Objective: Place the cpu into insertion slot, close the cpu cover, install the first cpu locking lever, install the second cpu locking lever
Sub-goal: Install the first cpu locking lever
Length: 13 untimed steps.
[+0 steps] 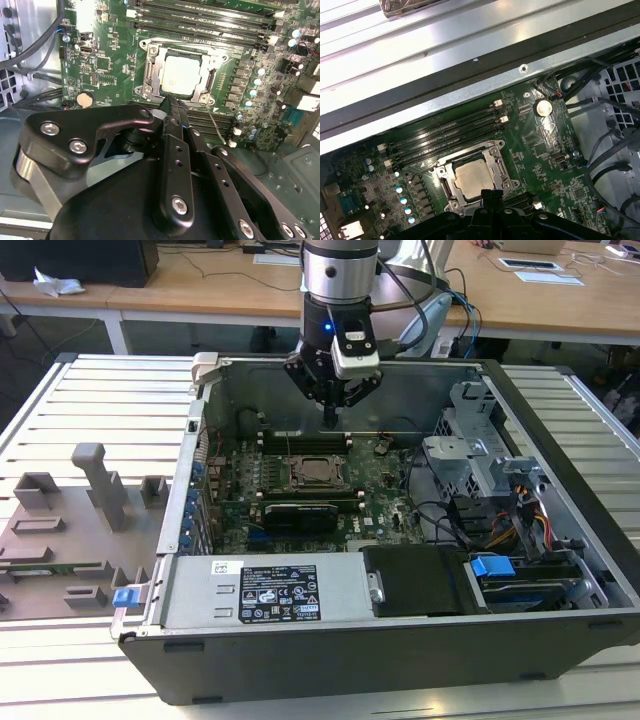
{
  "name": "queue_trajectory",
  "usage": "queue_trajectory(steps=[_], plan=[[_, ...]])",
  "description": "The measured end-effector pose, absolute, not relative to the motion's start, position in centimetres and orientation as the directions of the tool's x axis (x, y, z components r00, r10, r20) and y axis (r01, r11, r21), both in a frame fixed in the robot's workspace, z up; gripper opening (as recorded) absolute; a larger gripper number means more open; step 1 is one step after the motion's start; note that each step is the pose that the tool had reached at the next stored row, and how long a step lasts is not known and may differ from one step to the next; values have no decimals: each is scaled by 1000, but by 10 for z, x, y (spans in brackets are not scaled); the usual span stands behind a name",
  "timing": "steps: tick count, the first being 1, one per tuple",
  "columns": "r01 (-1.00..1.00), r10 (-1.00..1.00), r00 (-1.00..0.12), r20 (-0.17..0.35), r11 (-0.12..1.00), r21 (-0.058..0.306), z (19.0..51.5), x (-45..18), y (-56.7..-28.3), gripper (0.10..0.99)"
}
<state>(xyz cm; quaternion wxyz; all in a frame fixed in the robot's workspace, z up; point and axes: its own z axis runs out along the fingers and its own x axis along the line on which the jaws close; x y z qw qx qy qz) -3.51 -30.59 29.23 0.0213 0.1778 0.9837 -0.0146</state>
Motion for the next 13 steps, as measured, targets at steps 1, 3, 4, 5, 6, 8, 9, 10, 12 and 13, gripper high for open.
queue_trajectory(steps=[1, 3, 4, 5, 6, 8, 9, 10, 12, 13], plan=[[347, 345, -937, -47, 938, -21, 292, -35, -306, 106], [331, 330, -943, -47, 943, -21, 292, -35, -306, 106], [323, 322, -946, -47, 946, -21, 292, -35, -306, 106], [312, 311, -949, -47, 950, -21, 292, -35, -306, 106], [305, 304, -951, -47, 952, -21, 292, -35, -306, 106], [288, 286, -957, -47, 958, -21, 292, -35, -306, 106], [279, 278, -959, -47, 960, -21, 292, -35, -306, 106], [269, 268, -962, -47, 963, -21, 292, -35, -306, 106], [253, 252, -967, -47, 967, -21, 292, -35, -306, 106], [240, 239, -970, -47, 970, -21, 292, -35, -306, 106]])
